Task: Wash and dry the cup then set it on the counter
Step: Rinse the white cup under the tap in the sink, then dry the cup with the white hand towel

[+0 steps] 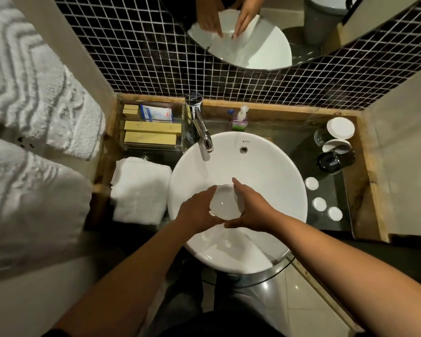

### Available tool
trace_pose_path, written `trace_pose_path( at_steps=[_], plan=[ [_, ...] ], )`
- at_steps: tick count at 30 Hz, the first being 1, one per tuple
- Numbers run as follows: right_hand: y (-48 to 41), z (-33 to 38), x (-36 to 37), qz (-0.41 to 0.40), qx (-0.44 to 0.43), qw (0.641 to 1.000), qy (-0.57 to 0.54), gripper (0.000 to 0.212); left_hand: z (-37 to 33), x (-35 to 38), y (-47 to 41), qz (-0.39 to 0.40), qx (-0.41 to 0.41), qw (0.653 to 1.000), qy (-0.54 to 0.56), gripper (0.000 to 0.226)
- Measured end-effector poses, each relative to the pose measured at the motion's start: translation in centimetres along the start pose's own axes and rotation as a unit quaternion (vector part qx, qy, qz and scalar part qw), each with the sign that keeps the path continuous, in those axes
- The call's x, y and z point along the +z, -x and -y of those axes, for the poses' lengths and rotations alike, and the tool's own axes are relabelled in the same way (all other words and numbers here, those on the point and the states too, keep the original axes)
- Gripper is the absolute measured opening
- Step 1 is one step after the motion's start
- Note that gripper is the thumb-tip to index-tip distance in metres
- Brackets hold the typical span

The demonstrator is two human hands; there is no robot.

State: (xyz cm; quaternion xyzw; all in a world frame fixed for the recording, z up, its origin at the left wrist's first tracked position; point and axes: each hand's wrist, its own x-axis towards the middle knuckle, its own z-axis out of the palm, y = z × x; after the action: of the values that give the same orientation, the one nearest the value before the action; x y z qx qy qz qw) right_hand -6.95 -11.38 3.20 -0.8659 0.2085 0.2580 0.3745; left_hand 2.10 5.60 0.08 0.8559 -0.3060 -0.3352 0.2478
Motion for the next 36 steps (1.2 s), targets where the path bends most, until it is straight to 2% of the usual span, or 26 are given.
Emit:
trace_pose_path(
  at_steps=[6,10,14,16,17,19,21,24,26,29,32,36],
  plan=[
    [-0.1,0.4,0.0,-0.046,-0.013,0.999,0.011,0.121,-0.1,0.2,-0.2,0.015,-0.012,1.0,0.0,0.088],
    [0.0,0.8,-0.2,-0.046,-0.049,0.997,0.044,0.13,-0.5,0.1,-0.1,0.015,-0.004,1.0,0.001,0.086],
    [-0.3,1.1,-0.3,-0.052,-0.06,0.995,0.055,0.119,0.6,-0.5,-0.1,0.022,-0.003,0.999,-0.038,0.092],
    [-0.5,1.2,-0.2,-0.067,-0.053,0.995,0.047,0.115,2.6,-0.7,-0.1,-0.019,-0.019,0.996,-0.086,0.089],
    [-0.7,1.3,-0.1,-0.075,-0.046,0.995,0.041,0.113,3.8,-1.1,-0.1,-0.069,-0.038,0.993,-0.09,0.083],
    [-1.2,1.4,0.1,-0.089,-0.032,0.995,0.029,0.112,6.4,-1.9,-0.4,-0.188,-0.084,0.973,-0.105,0.069],
    [-1.7,1.5,0.2,-0.098,-0.022,0.995,0.028,0.113,8.9,-2.8,-0.7,-0.229,-0.129,0.95,-0.168,0.067],
    [-2.4,1.5,0.3,-0.109,-0.014,0.993,0.046,0.116,11.9,-3.3,-1.1,-0.135,-0.185,0.941,-0.25,0.08],
    [-2.7,1.5,0.5,-0.114,-0.014,0.992,0.048,0.116,13.0,-3.2,-1.5,-0.087,-0.198,0.943,-0.252,0.091],
    [-3.0,1.5,0.7,-0.119,-0.022,0.992,0.038,0.114,13.2,-3.2,-1.9,-0.102,-0.191,0.951,-0.221,0.1],
    [-3.5,1.4,1.1,-0.122,-0.021,0.992,0.013,0.11,13.2,-3.2,-2.6,-0.12,-0.208,0.951,-0.193,0.097],
    [-3.8,1.3,1.8,-0.126,-0.022,0.991,-0.041,0.103,13.8,-2.9,-2.9,-0.149,-0.225,0.932,-0.242,0.101]
  ],
)
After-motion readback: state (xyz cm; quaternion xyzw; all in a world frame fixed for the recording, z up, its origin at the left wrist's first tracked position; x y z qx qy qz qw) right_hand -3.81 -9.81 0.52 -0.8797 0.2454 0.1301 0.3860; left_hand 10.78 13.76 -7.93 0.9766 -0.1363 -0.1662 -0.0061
